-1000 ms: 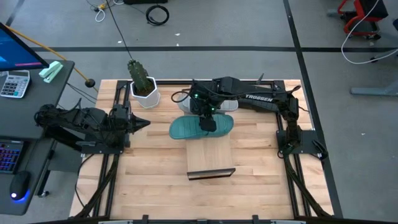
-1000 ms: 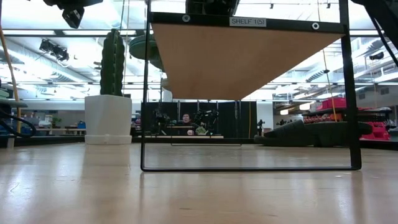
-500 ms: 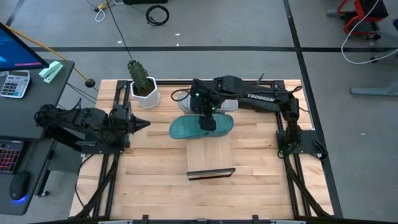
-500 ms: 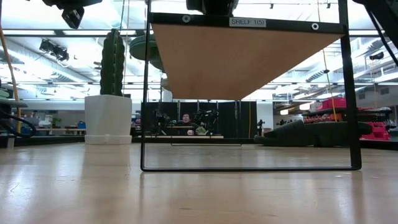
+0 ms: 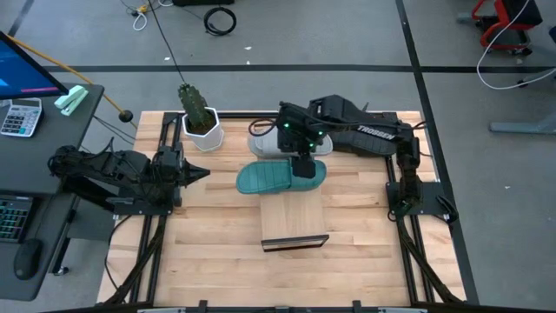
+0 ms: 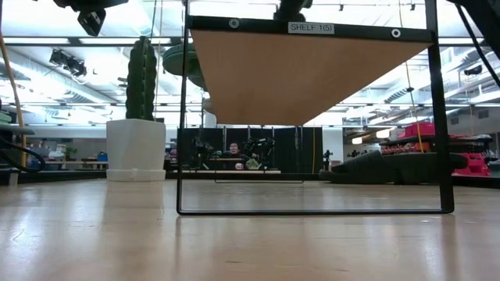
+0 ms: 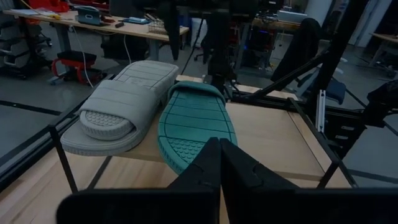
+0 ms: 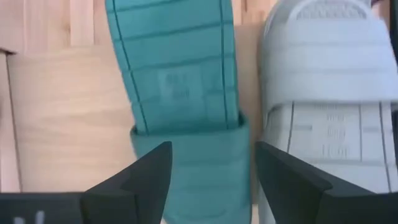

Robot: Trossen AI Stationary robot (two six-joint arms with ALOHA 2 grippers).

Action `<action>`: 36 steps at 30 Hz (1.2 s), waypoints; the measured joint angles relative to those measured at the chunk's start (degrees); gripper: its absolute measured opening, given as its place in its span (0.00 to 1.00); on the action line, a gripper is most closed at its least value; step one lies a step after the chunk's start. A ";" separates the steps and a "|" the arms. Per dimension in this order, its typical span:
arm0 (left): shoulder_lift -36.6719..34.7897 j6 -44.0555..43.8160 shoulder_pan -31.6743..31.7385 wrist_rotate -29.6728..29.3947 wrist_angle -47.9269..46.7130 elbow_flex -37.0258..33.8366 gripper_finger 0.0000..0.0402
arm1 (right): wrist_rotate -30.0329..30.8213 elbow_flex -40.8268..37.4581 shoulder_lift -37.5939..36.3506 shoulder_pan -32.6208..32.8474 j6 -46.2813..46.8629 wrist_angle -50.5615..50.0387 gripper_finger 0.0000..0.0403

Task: Pick and place slippers onto the shelf
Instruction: Put the black pair of slippers on the shelf

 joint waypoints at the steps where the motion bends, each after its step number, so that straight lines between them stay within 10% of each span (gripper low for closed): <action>1: 0.00 -0.12 -0.02 0.01 -0.04 0.00 0.02 | -0.06 -0.01 -0.28 -0.20 0.17 -0.94 0.59; 12: -0.01 -1.05 0.00 0.00 0.00 0.00 0.02 | 1.59 -2.80 -7.81 -1.90 4.63 -3.49 0.58; 36: 0.11 -1.08 0.00 -0.99 1.77 0.00 0.05 | 7.36 -64.03 -52.20 -0.63 25.28 7.31 0.54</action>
